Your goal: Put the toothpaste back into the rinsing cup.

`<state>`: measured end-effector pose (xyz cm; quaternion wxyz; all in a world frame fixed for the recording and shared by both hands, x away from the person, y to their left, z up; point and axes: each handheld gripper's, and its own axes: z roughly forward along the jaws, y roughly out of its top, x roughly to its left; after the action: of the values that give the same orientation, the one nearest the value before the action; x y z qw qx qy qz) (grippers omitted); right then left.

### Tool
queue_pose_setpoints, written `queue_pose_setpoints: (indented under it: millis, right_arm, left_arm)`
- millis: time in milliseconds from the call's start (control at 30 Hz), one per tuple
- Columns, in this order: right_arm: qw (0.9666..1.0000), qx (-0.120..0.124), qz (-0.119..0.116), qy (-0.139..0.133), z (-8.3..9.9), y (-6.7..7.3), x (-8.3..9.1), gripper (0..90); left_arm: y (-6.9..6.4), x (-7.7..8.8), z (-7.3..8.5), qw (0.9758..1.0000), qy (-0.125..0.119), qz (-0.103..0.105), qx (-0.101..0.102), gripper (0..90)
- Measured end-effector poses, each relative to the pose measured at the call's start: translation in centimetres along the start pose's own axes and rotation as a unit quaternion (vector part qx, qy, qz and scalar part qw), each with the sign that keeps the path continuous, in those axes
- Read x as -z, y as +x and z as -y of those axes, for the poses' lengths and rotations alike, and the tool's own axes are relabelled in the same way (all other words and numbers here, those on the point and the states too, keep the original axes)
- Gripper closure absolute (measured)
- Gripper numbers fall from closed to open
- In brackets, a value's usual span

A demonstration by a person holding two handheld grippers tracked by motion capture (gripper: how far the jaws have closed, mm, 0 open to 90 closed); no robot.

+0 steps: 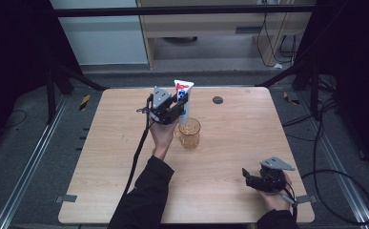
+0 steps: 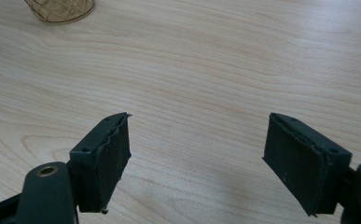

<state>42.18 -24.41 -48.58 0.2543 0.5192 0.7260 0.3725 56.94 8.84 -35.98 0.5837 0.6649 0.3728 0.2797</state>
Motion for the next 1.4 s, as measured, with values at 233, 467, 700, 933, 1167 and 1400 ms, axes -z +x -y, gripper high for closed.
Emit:
queue_pose_setpoints:
  millis: [233,467,700,933,1167,1400]
  right_arm:
    - [1.0,0.003,0.001,0.0,0.0,0.0,-0.1,22.2]
    - [1.0,0.004,0.002,0.002,0.0,0.0,-0.1,22.2]
    - [1.0,0.005,0.0,0.002,0.1,0.1,-0.1,22.2]
    - [1.0,0.008,0.001,0.003,0.0,0.1,-0.2,22.3]
    - [1.0,0.005,0.001,0.003,0.1,0.1,-0.1,22.2]
    - [1.0,0.008,0.0,0.003,0.1,0.1,-0.2,22.2]
  left_arm:
    - [-0.6,-0.7,0.7,0.9999,0.008,0.009,-0.001,70.0]
    - [-0.7,-1.3,1.5,0.9998,0.017,0.012,0.001,70.0]
    - [-0.6,-1.7,2.7,0.9995,0.027,0.013,0.008,70.0]
    - [-0.5,-2.0,3.8,0.999,0.041,0.014,0.009,70.0]
    - [-0.5,-2.3,4.8,0.9984,0.052,0.016,0.014,70.0]
    - [-0.4,-2.4,5.6,0.9979,0.059,0.018,0.017,69.9]
